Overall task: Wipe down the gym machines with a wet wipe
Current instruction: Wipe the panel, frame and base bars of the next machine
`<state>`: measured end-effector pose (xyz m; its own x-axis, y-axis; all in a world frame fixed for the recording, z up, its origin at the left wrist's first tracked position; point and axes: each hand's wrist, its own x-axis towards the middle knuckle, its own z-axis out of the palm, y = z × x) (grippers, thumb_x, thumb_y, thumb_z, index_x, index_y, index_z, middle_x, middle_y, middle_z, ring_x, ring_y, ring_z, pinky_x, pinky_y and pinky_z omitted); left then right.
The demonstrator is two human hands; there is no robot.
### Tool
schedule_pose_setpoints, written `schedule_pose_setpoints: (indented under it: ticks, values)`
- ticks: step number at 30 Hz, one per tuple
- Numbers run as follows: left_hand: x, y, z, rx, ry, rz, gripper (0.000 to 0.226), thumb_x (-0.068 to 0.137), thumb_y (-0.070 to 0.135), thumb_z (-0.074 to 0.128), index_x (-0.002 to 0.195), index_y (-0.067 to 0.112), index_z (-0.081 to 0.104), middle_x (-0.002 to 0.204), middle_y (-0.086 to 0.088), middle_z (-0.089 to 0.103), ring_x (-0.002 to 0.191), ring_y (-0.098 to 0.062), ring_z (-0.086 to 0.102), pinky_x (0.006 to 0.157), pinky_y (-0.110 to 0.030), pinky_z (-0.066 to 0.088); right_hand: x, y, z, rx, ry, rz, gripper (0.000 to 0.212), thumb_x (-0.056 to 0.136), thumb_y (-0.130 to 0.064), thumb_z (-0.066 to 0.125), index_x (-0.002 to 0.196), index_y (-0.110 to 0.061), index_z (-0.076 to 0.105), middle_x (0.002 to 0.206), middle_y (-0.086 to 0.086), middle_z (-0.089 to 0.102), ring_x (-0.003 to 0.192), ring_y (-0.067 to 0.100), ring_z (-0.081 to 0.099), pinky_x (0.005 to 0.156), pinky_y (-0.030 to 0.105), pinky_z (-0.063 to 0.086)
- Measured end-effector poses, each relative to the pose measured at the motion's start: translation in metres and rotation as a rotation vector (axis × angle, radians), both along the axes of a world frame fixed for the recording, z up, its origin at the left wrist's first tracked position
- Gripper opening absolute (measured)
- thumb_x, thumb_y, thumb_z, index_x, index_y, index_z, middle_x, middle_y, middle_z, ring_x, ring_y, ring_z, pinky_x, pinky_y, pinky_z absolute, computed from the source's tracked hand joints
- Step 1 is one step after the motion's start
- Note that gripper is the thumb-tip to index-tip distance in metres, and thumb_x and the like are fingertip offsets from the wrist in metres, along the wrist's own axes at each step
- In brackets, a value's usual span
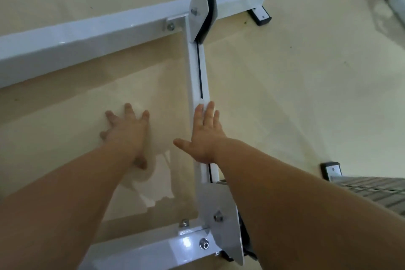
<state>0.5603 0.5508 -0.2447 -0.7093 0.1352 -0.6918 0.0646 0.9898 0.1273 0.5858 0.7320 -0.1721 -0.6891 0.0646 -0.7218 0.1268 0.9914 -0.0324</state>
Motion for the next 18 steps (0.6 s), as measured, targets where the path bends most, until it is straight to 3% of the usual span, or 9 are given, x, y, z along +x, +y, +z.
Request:
schedule_pose_setpoints:
  ticks: [5, 13, 18]
  values:
    - [0.000, 0.003, -0.005, 0.017, -0.002, 0.027, 0.155, 0.046, 0.045, 0.098, 0.156, 0.034, -0.011, 0.161, -0.011, -0.025, 0.144, -0.061, -0.007, 0.100, -0.075, 0.037, -0.028, -0.011, -0.014, 0.026, 0.131, 0.078, 0.105, 0.097, -0.071, 0.038, 0.156, -0.013, -0.026, 0.154, 0.019, -0.045, 0.143, 0.041, -0.040, 0.124, 0.053, -0.014]
    - [-0.004, 0.003, -0.016, 0.011, -0.048, -0.019, 0.155, 0.052, 0.048, 0.097, 0.157, 0.029, -0.016, 0.159, -0.016, -0.028, 0.141, -0.065, -0.012, 0.099, -0.075, 0.038, -0.129, -0.001, -0.028, 0.082, 0.300, 0.241, 0.096, 0.098, -0.069, 0.036, 0.162, -0.011, -0.006, 0.162, 0.016, -0.034, 0.150, 0.041, -0.029, 0.125, 0.053, -0.007]
    - [-0.004, 0.003, -0.015, 0.024, -0.041, -0.019, 0.155, 0.053, 0.046, 0.097, 0.157, 0.028, -0.017, 0.159, -0.015, -0.030, 0.141, -0.065, -0.012, 0.099, -0.075, 0.038, -0.090, 0.037, -0.022, -0.064, 0.268, 0.528, 0.099, 0.092, -0.077, 0.019, 0.162, -0.009, 0.000, 0.164, 0.013, -0.030, 0.148, 0.040, -0.032, 0.123, 0.053, -0.013]
